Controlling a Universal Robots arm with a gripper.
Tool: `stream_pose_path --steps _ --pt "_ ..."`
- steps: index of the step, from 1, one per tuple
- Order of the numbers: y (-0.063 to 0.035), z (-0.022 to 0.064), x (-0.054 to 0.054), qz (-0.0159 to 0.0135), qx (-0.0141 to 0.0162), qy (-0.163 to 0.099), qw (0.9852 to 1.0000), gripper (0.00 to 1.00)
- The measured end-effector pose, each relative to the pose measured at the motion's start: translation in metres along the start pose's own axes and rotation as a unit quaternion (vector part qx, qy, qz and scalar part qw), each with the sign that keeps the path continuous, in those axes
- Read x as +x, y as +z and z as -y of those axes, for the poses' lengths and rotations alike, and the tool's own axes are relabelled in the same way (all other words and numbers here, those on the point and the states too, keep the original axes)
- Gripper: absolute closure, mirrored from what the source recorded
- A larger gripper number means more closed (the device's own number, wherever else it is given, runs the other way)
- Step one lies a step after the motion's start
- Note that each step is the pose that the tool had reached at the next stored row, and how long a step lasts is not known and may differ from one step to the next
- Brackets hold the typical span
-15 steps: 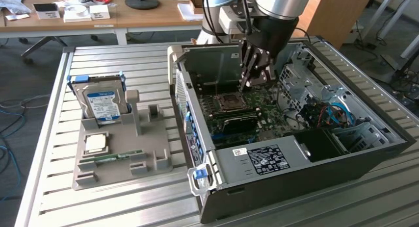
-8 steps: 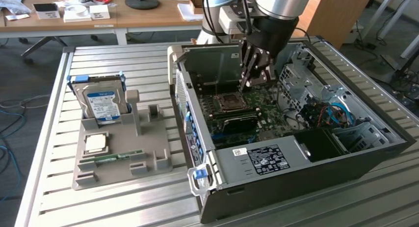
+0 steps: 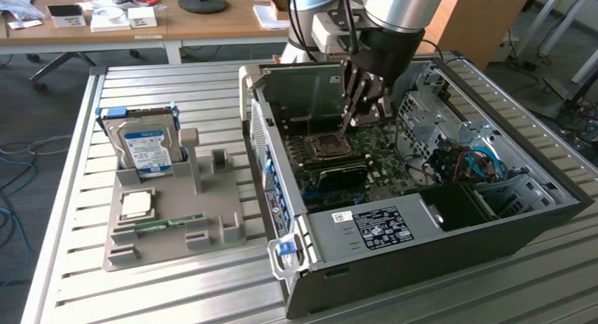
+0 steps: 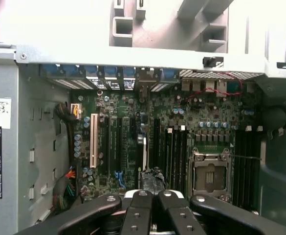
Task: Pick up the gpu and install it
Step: 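Press down on the gpu until it lock into place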
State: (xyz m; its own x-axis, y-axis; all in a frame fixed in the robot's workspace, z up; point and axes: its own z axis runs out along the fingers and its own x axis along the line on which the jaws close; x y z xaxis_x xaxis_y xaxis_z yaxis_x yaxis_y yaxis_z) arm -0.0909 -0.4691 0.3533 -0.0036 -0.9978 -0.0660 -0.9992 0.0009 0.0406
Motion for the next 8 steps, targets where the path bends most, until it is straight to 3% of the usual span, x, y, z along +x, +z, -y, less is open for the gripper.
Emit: stream_pose_path --steps 8 --pt "0.0057 0.0002 0.0004 0.0002 0.0001 0.0 1.0 0.89"
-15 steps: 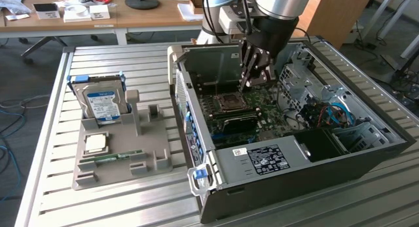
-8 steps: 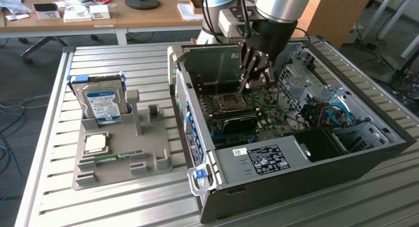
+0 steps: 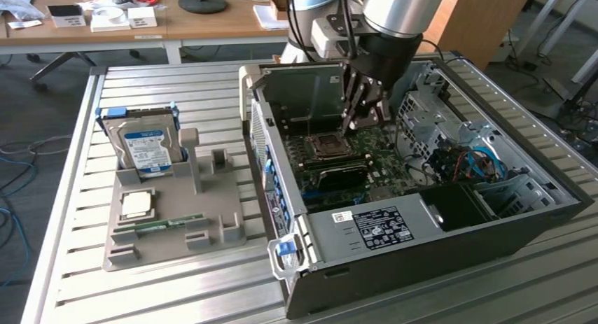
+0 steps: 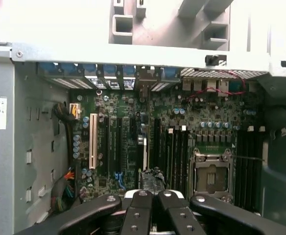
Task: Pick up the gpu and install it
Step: 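Press down on the gpu until it lock into place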
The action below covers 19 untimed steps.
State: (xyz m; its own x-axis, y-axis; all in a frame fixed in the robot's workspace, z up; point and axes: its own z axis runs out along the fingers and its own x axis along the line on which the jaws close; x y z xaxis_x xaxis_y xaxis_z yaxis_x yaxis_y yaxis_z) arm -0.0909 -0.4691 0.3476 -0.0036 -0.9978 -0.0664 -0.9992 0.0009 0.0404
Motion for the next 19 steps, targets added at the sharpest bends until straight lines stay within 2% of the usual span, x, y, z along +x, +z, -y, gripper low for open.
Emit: stream_pose_path --steps 6,10,13,19 --pt "0.0103 0.0004 0.001 -0.0001 -0.0001 0.0 1.0 0.89" --pt "0.0103 0.0004 0.001 -0.0001 -0.0001 0.0 1.0 0.89" --pt "0.0114 0.0004 -0.004 0.0004 -0.0001 0.0 1.0 0.89" --pt "0.0215 0.0009 -0.004 0.0008 -0.0001 0.0 1.0 0.89"
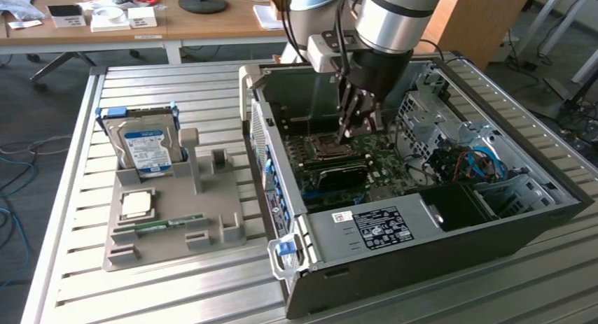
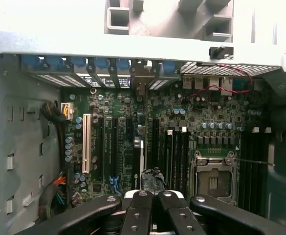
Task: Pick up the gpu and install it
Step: 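Press down on the gpu until it lock into place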
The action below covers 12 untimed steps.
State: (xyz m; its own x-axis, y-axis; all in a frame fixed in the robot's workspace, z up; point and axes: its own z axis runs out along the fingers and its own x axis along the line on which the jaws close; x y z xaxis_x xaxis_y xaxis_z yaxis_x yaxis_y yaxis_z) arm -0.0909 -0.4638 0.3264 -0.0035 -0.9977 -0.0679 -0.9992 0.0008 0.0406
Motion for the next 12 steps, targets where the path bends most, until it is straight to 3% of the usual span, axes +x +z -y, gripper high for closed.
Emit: stream_pose_path --steps 6,12 --pt "0.0009 0.0 0.0 0.0 0.0 0.0 1.0 0.89" --pt "0.0112 0.0004 0.001 0.0 0.0 0.0 1.0 0.89"
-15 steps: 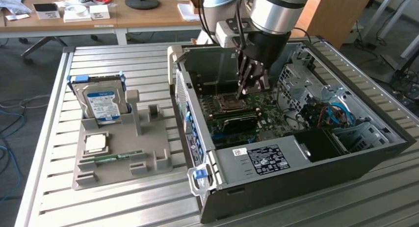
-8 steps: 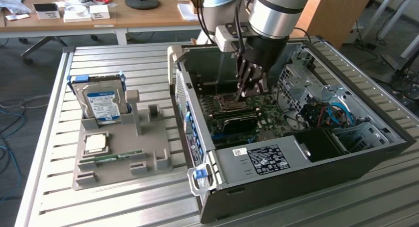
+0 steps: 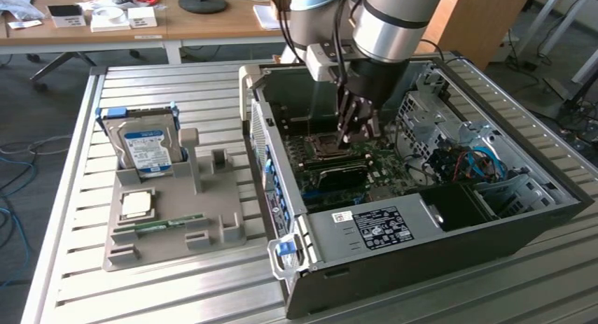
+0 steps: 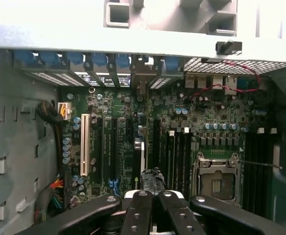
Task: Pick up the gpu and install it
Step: 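Press down on the gpu until it lock into place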
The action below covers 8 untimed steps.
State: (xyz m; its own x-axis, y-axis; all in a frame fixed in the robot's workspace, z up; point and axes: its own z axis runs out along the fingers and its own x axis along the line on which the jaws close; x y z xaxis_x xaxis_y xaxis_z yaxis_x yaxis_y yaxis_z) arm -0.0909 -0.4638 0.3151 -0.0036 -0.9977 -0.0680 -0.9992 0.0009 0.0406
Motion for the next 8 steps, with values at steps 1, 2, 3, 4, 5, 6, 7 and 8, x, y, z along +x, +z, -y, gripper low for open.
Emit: stream_pose_path --steps 1,2,3,4,5,6,7,8 --pt "0.0013 0.0001 0.0001 0.0001 0.0001 0.0 1.0 0.89" --pt "0.0012 0.0001 0.0001 -0.0001 0.0 0.0 1.0 0.89" --pt "0.0013 0.0 0.0001 -0.0001 0.0 0.0 1.0 0.89" --pt "0.0012 0.0 0.0001 -0.0001 0.0 0.0 1.0 0.89" --pt "0.0016 0.0001 0.0001 -0.0001 0.0 0.0 1.0 0.89" --pt "0.003 0.0001 0.0002 0.0001 0.0001 0.0 1.0 0.89" --pt "0.0045 0.0002 0.0003 0.0 0.0 0.0 1.0 0.89" --pt "0.0061 0.0003 0.0004 0.0 0.0 0.0 1.0 0.89"
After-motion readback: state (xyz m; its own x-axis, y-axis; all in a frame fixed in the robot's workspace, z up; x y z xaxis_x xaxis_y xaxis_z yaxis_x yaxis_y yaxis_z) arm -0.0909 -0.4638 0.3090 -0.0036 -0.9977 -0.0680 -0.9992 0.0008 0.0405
